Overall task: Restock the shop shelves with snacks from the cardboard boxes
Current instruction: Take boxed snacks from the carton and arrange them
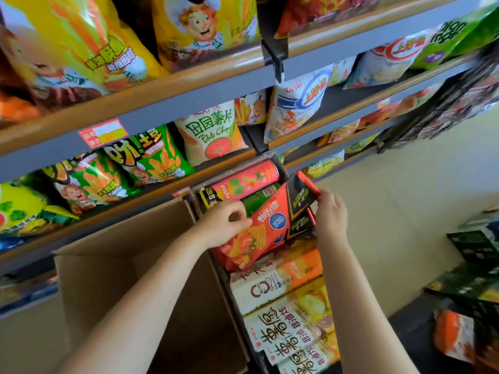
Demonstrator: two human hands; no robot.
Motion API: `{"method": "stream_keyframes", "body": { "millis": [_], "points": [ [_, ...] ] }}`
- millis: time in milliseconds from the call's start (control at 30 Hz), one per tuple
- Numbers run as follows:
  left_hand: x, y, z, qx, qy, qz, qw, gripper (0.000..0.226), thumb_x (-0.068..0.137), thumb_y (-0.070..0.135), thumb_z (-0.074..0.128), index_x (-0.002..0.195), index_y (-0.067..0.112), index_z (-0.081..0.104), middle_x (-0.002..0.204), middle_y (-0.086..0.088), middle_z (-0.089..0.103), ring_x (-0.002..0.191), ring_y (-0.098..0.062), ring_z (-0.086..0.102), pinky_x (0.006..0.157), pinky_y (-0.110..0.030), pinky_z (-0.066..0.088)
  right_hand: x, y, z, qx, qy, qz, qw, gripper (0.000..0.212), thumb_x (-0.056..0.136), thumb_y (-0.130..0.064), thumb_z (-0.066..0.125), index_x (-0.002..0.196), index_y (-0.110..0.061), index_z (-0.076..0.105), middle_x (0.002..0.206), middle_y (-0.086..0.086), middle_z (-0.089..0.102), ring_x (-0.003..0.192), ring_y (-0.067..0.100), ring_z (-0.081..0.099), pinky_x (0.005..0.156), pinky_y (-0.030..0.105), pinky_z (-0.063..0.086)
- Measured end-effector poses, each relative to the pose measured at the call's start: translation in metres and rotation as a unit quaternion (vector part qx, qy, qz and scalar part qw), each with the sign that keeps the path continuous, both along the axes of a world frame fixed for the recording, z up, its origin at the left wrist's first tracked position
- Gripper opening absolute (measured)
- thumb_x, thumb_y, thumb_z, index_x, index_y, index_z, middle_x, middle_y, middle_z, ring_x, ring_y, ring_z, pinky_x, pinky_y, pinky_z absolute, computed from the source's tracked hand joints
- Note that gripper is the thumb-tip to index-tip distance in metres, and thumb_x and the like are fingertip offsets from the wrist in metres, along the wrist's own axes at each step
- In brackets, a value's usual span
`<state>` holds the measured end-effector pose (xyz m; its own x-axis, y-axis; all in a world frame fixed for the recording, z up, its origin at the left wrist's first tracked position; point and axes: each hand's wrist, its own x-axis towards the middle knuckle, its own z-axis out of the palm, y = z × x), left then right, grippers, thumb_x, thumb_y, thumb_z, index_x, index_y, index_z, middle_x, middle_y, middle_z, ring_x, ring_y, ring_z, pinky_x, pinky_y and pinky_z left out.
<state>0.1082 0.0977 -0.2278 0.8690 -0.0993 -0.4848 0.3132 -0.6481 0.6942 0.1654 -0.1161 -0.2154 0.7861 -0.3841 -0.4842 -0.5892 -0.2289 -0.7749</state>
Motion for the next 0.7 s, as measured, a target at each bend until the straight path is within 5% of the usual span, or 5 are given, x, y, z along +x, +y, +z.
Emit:
{"method": "stream_keyframes", "body": {
  "millis": [200, 300, 400, 567, 700],
  "points": [
    [0.014, -0.016, -0.019, -0.046, 0.146, 0.026, 0.988, 0.090, 0.080, 0.057, 0.074, 0.152, 0.035, 0.025, 0.131, 0.016, 0.045, 0.124, -0.012, 0.047, 0.103, -0.036, 0.043, 0.022, -0.011, -0.007, -0.156, 0.075, 0.255, 0.951, 0.038, 0.097, -0.042, 0.046, 0.127, -0.018, 0.051, 0.106, 0.009, 0.061, 0.098, 0.031, 0.059, 0.080, 0.038, 0.047],
    [0.018, -0.022, -0.025, -0.080, 0.219, -0.023, 0.972, 0.070, 0.078, 0.059, 0.075, 0.139, 0.041, 0.045, 0.128, 0.019, 0.059, 0.117, -0.009, 0.059, 0.108, -0.037, 0.045, 0.021, -0.016, -0.006, -0.157, 0.064, 0.290, 0.942, 0.028, 0.097, -0.047, 0.050, 0.094, -0.021, 0.058, 0.074, 0.000, 0.059, 0.074, 0.023, 0.059, 0.060, 0.031, 0.041],
    [0.020, -0.023, -0.023, -0.110, 0.272, 0.006, 0.956, 0.074, 0.082, 0.055, 0.073, 0.145, 0.038, 0.038, 0.135, 0.013, 0.056, 0.115, -0.009, 0.057, 0.105, -0.033, 0.044, 0.020, -0.021, -0.004, -0.178, 0.057, 0.329, 0.925, 0.035, 0.093, -0.051, 0.059, 0.072, -0.023, 0.053, 0.064, -0.001, 0.057, 0.061, 0.021, 0.058, 0.052, 0.028, 0.041],
    [0.023, -0.027, -0.018, -0.111, 0.315, 0.027, 0.942, 0.076, 0.090, 0.052, 0.065, 0.153, 0.034, 0.027, 0.142, 0.006, 0.048, 0.112, -0.010, 0.046, 0.093, -0.028, 0.036, 0.022, -0.021, -0.006, -0.176, 0.141, 0.398, 0.889, 0.051, 0.084, -0.056, 0.071, 0.101, -0.013, 0.049, 0.086, 0.001, 0.056, 0.070, 0.012, 0.051, 0.056, 0.029, 0.039],
    [0.024, -0.028, -0.015, -0.118, 0.316, 0.030, 0.941, 0.058, 0.091, 0.052, 0.061, 0.142, 0.039, 0.038, 0.131, 0.013, 0.047, 0.122, -0.012, 0.043, 0.099, -0.030, 0.030, 0.015, -0.018, -0.005, -0.111, 0.158, 0.330, 0.924, 0.073, 0.078, -0.061, 0.074, 0.116, -0.013, 0.034, 0.094, 0.000, 0.054, 0.081, 0.015, 0.055, 0.065, 0.031, 0.047]
  ]
}}
